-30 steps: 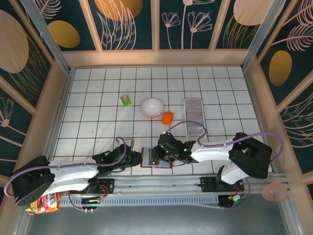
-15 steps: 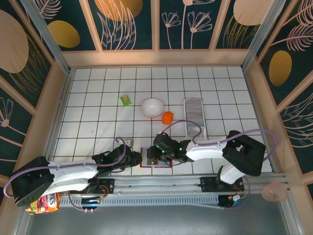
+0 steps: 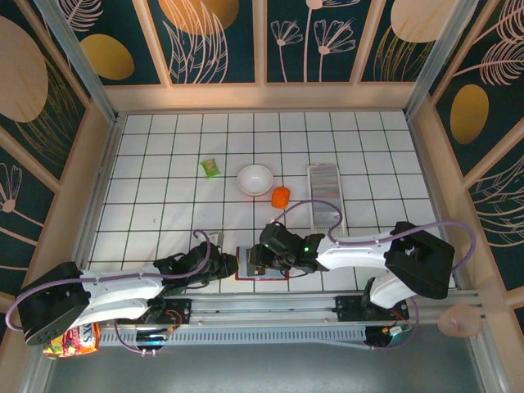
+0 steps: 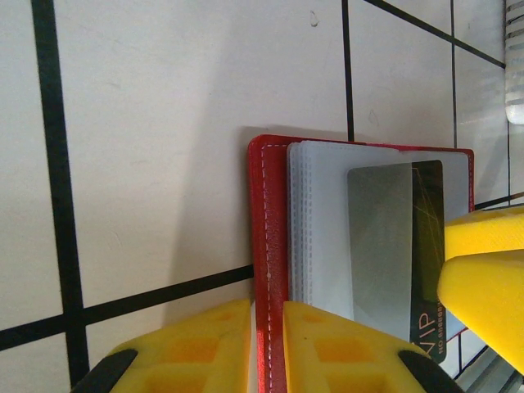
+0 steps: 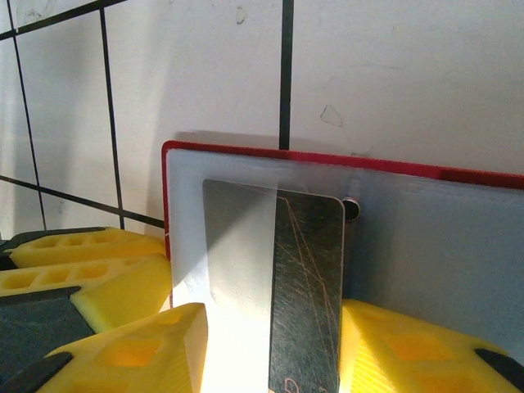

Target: Put the credit cards into the card holder

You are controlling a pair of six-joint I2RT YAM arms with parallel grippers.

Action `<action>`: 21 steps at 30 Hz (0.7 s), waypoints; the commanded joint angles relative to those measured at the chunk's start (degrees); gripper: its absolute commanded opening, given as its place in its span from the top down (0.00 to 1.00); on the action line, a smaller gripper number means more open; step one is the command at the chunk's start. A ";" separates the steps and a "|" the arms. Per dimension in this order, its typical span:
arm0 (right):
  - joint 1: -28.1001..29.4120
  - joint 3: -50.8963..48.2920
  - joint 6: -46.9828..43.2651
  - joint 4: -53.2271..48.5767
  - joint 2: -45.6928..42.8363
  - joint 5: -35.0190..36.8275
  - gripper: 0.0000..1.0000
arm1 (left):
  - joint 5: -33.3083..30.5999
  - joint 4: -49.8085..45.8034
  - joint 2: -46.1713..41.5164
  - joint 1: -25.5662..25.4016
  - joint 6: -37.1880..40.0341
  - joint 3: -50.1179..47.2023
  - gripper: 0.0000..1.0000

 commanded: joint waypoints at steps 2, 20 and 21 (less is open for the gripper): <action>0.63 1.08 -0.94 0.98 2.65 -0.08 0.61 | 0.74 -1.72 -0.35 -0.41 -0.95 -1.27 0.82; 3.51 5.93 -1.60 -0.15 4.95 0.17 0.64 | 0.63 -1.67 -0.66 -0.34 -1.08 -1.57 0.82; 3.60 5.81 -1.60 0.12 5.04 0.07 0.64 | 0.59 -1.71 -0.70 -0.38 -1.03 -1.47 0.82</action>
